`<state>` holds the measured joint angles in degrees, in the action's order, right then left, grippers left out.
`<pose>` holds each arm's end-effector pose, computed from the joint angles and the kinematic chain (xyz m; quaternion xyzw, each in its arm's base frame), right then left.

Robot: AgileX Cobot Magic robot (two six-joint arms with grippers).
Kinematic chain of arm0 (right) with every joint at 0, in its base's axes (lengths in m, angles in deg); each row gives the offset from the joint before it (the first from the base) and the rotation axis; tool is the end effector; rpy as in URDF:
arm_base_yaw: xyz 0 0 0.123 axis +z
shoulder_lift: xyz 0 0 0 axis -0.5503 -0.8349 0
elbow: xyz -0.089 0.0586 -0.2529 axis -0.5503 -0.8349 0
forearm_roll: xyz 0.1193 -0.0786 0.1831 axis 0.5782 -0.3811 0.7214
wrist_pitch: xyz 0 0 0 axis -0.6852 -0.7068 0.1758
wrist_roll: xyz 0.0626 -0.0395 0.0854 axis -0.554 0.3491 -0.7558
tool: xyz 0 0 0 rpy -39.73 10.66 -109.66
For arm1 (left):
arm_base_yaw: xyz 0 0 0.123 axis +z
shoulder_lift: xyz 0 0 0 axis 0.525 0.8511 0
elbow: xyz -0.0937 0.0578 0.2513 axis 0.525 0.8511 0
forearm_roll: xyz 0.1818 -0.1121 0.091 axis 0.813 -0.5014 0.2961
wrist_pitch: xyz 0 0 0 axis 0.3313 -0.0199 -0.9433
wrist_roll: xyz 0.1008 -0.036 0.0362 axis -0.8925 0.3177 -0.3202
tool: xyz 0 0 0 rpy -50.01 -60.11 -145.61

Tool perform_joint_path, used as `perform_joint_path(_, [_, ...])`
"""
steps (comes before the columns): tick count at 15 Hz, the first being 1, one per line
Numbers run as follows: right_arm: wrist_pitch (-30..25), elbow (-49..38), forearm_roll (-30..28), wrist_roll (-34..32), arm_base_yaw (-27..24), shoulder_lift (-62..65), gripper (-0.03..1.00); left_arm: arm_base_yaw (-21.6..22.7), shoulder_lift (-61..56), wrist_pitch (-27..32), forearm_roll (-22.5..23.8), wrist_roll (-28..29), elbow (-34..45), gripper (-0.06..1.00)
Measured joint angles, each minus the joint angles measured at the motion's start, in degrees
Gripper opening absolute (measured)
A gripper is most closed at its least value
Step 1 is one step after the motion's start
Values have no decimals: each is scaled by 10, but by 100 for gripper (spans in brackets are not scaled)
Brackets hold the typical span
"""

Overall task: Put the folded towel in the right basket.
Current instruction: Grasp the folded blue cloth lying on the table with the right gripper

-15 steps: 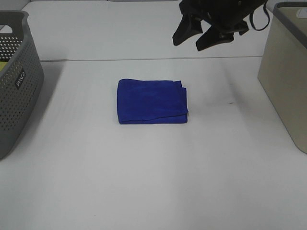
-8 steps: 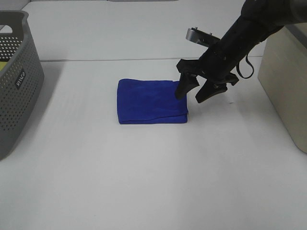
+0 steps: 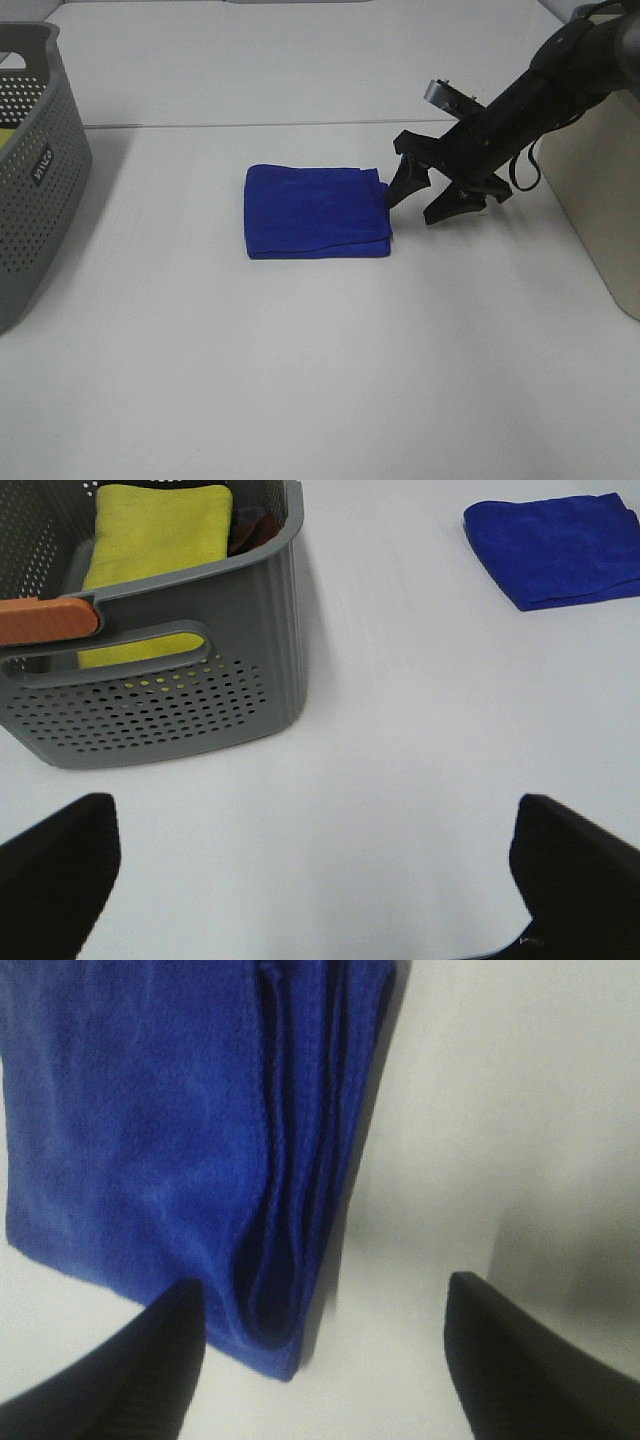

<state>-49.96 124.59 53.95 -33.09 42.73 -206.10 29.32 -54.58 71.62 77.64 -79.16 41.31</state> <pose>0.4208 0.1221 0.0921 -0.0740 0.9606 0.2492 0.0982 0.0163 -0.0064 0.2608 0.0753 0.8604 -0.0059 0.5039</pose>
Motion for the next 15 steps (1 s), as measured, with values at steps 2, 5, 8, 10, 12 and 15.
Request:
perform_joint_path(2, [31, 0, 5, 0, 0, -1, 67, 0, 0, 0, 0, 0, 0, 99])
perform_joint_path(5, [38, 1, 8, 0, 0, -13, 67, 0, 0, 0, 0, 0, 0, 99])
perform_joint_path(8, [33, 2, 14, 10, -1, -21, 67, 0, 0, 0, 0, 0, 0, 99])
perform_joint_path(10, [33, 3, 14, 10, 2, -24, 67, 0, 0, 0, 0, 0, 0, 99])
perform_joint_path(12, [33, 8, 24, 10, 21, -33, 66, 0, 0, 0, 0, 0, 0, 99])
perform_joint_path(15, [35, 13, 49, 10, 57, -45, 66, 0, 0, 0, 0, 0, 0, 99])
